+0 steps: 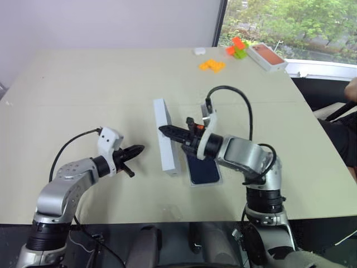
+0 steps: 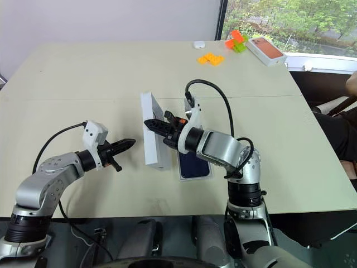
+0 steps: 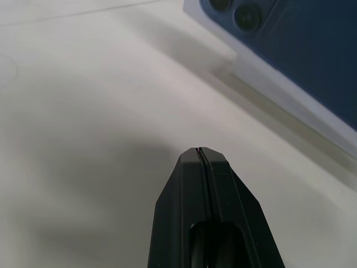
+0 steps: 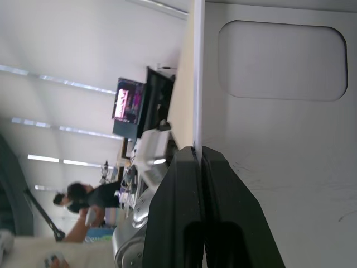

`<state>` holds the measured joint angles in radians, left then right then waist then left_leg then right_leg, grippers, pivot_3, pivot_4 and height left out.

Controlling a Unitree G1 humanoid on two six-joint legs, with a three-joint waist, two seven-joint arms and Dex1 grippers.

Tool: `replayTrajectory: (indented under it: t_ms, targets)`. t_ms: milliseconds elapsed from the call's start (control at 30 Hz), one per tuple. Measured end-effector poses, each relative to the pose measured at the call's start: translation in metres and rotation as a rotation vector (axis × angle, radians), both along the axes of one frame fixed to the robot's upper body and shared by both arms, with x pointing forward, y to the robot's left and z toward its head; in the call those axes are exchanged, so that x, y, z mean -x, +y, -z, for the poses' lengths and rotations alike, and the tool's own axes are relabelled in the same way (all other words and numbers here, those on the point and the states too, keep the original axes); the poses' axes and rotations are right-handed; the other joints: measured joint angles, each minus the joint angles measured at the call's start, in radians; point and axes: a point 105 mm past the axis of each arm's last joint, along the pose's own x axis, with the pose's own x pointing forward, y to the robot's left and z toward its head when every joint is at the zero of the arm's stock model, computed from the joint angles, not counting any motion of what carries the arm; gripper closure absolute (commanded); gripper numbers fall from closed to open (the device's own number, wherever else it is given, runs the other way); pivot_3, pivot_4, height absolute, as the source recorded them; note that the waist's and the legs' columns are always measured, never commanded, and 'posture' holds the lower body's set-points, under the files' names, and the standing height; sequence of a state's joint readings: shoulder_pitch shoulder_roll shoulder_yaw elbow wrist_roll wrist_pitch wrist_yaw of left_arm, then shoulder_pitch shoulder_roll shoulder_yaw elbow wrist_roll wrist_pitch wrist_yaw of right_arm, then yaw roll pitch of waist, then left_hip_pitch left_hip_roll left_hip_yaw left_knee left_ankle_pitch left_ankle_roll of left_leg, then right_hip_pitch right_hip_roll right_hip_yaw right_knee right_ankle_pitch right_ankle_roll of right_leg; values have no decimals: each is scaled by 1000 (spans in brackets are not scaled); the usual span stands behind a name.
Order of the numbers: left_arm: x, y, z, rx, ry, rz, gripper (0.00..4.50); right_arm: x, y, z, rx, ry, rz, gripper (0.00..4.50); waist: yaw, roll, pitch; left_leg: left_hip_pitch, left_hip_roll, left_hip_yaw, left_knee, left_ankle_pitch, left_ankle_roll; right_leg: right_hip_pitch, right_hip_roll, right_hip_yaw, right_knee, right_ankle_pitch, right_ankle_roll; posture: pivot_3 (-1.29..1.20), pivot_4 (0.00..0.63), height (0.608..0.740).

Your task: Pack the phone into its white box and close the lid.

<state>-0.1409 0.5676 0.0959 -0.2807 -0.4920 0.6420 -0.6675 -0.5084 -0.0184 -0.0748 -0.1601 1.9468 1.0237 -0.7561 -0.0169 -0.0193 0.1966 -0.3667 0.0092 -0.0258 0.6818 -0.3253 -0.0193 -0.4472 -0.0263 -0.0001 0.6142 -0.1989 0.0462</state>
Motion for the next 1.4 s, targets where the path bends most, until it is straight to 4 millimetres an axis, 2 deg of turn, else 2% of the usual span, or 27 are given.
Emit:
replayTrajectory:
  t_ms: [133, 200, 300, 333, 367, 433, 500, 600, 767, 900, 1033, 1133, 1233, 1400]
  targets:
    - [3, -2, 1, -6, -2, -2, 4500, 4, -2, 26, 27, 107, 22, 4466, 0, 0, 0, -6, 0, 0, 0, 0, 0, -7, 0, 0, 1, 0, 0, 0, 150, 740]
    - [3, -1, 1, -6, -2, -4, 4500, 4, -2, 25, 23, 107, 27, 4466, 0, 0, 0, -7, 0, 1, 0, 0, 0, -9, 0, 1, 3, 0, 0, 0, 150, 740]
    - [3, -3, 0, -6, -10, 1, 4500, 3, -5, 24, 20, 106, 41, 3616, -1, 0, 0, -7, 0, 1, 0, 0, 0, -9, 1, 1, 4, 0, 0, 0, 150, 740]
    - [3, -6, -1, -1, -11, 6, 4500, 2, -7, 23, 22, 103, 46, 3164, -1, 0, 0, -6, 0, 1, 1, 0, 0, -9, 1, 1, 4, 0, 0, 0, 150, 740]
    - [3, -12, -1, 6, -14, 23, 4500, 1, -10, 24, 33, 100, 55, 2514, -1, 0, 0, -6, 0, 1, 1, 0, 0, -9, 1, 1, 4, 0, 0, 0, 150, 740]
    - [4, -20, 0, 13, -11, 49, 4500, -1, -16, 24, 70, 79, 65, 1647, 0, 0, 0, -7, 0, 1, 1, 0, 0, -9, 1, 0, 4, 0, 0, 0, 150, 740]
    - [4, -31, -2, 27, -15, 80, 4500, -9, -34, 17, 145, 13, 97, 1647, 3, 0, 0, -7, -2, 1, 2, 0, 0, -9, 1, 0, 4, 0, 0, 0, 150, 740]
    - [7, -52, -7, 53, -34, 145, 4500, -18, -65, -4, 240, -119, 150, 1647, 4, 0, 0, -7, -3, 3, 2, 0, 0, -9, 0, 1, 3, 0, 0, 0, 150, 740]
    - [7, -85, -17, 109, -53, 215, 4500, -21, -99, -21, 332, -239, 191, 1647, 2, 0, -1, -8, -2, 4, 1, -1, 2, -9, 1, 1, 2, 0, 1, 0, 150, 740]
    - [9, -102, -20, 130, -47, 265, 4500, -23, -122, -27, 430, -327, 235, 1647, 3, 0, -1, -8, -2, 6, 1, -1, 2, -9, 2, 2, 2, 0, 1, 0, 150, 740]
    - [13, -112, -18, 123, -33, 308, 4500, -22, -141, -12, 580, -358, 254, 1647, 4, 0, -1, -7, -2, 7, 2, -1, 2, -9, 3, 3, 3, 0, 1, 0, 150, 740]
    - [12, -115, -19, 128, -29, 315, 4500, -22, -150, -10, 701, -439, 253, 1647, 4, 0, -1, -7, -2, 7, 2, -1, 2, -9, 3, 4, 3, 0, 1, 0, 150, 740]
    - [8, -111, -27, 160, -44, 294, 4500, -23, -157, -12, 865, -608, 259, 1647, 4, 0, -1, -7, -2, 7, 2, -1, 2, -9, 5, 3, 2, -1, 3, 0, 150, 740]
    - [-9, -72, -43, 191, -78, 133, 4500, -18, -160, 3, 1042, -764, 121, 1647, 5, 0, -1, -6, 0, 7, 2, -1, 2, -9, 8, 3, 2, -1, 3, 0, 150, 740]
